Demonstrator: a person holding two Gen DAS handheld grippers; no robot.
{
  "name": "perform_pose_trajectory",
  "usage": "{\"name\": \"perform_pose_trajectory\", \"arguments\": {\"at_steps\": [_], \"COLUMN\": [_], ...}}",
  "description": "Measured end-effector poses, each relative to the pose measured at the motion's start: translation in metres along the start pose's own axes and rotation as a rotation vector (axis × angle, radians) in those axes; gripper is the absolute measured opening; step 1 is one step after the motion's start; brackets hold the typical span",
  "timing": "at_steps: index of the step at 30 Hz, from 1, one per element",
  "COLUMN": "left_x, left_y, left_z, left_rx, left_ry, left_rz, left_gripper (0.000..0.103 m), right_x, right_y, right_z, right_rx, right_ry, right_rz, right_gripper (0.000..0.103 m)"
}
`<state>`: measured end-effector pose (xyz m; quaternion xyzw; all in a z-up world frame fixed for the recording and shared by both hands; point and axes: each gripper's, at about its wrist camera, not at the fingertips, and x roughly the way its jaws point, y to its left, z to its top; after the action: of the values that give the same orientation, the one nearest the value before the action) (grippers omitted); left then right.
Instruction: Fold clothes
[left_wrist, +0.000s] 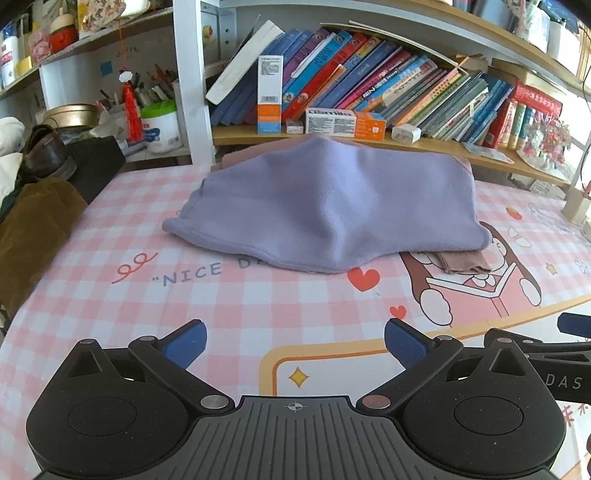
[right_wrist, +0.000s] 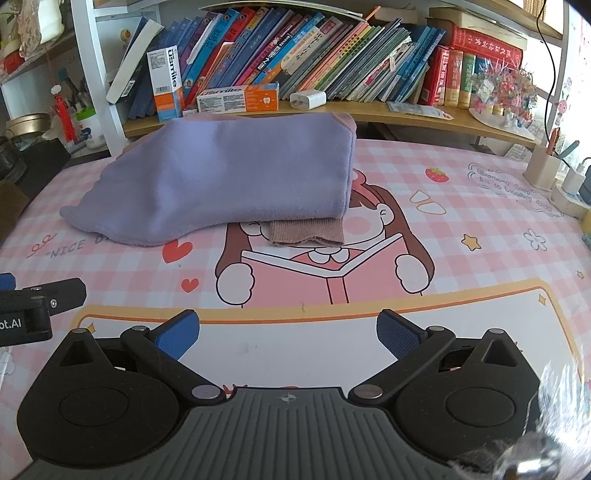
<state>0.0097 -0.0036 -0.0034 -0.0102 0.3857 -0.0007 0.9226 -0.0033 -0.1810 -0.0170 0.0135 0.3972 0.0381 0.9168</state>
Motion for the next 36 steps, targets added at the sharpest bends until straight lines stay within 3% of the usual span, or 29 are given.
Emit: {"name": "perform_pose_trajectory", "arguments": {"at_steps": [25, 36], "left_x": [0.001, -0.001], "left_y": [-0.009, -0.017], "left_z": [0.001, 0.000], "left_rx": [0.006, -0.017], "left_ry": [-0.002, -0.005], "left_rz": [0.044, 0.015], "left_gripper": [0.103, 0.103], "right_x": [0.001, 0.003], "right_y": [-0.012, -0.027], "right_z": [0.003, -0.001], "right_rx": [0.032, 0.070], "right_ry": [-0.018, -0.003], "right_rz": [0.034, 0.061], "right_gripper": [0.103, 0.103]}}
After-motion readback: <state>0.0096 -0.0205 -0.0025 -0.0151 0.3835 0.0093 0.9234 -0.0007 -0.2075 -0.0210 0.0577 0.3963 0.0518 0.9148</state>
